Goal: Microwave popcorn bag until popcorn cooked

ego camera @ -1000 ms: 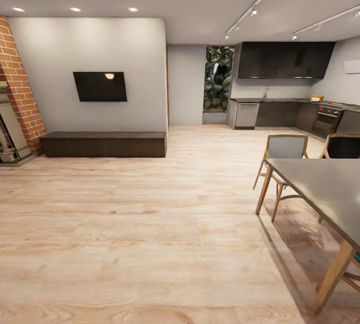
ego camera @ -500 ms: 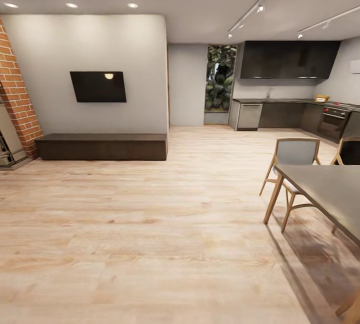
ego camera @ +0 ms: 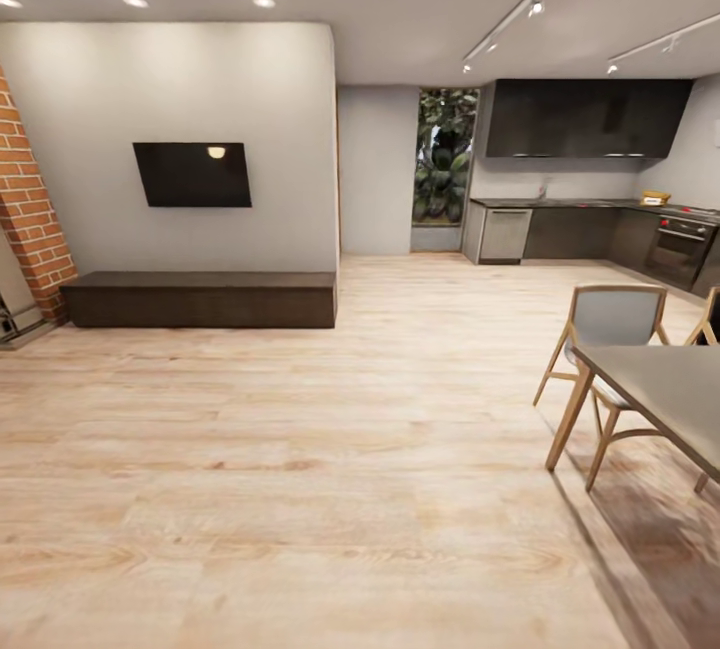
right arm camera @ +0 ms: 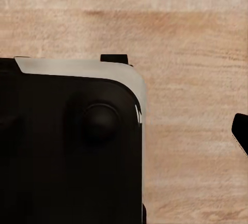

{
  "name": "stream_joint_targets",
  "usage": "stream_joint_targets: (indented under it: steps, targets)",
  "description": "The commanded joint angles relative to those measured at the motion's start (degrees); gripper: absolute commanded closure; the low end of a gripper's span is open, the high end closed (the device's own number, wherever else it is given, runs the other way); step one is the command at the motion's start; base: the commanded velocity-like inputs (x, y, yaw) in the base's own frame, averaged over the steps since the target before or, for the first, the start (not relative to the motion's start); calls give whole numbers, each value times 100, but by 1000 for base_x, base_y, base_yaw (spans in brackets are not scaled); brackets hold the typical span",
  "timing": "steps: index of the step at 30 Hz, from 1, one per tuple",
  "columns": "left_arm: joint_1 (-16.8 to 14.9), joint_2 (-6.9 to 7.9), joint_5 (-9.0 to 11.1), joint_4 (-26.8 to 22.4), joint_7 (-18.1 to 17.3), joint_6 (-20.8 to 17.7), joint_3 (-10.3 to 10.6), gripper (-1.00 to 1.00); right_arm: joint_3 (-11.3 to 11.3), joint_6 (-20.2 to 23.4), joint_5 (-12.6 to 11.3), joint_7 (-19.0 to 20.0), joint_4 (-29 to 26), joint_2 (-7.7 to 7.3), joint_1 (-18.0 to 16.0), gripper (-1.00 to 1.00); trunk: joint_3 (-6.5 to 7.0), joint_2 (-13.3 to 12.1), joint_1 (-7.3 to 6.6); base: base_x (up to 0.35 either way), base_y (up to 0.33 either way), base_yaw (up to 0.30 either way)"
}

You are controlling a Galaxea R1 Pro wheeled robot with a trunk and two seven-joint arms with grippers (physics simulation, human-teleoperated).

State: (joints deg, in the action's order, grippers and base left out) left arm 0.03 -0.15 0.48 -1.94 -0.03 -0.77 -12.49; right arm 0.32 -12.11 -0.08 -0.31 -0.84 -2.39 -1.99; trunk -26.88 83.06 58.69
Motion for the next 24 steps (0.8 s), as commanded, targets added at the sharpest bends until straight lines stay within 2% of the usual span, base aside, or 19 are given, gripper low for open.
stream_joint_targets:
  steps: [1, 24]
  targets:
    - [-1, -2, 5, -8, 1, -9, -27, -100, 4, -19, -1, -2, 5, -1, -3, -100, -5, 2, 3, 343, 64, 0]
    - [-2, 6, 5, -8, -5, 26, -34, -100, 4, -19, -1, -3, 5, -1, -3, -100, -5, 2, 3, 343, 4, 0]
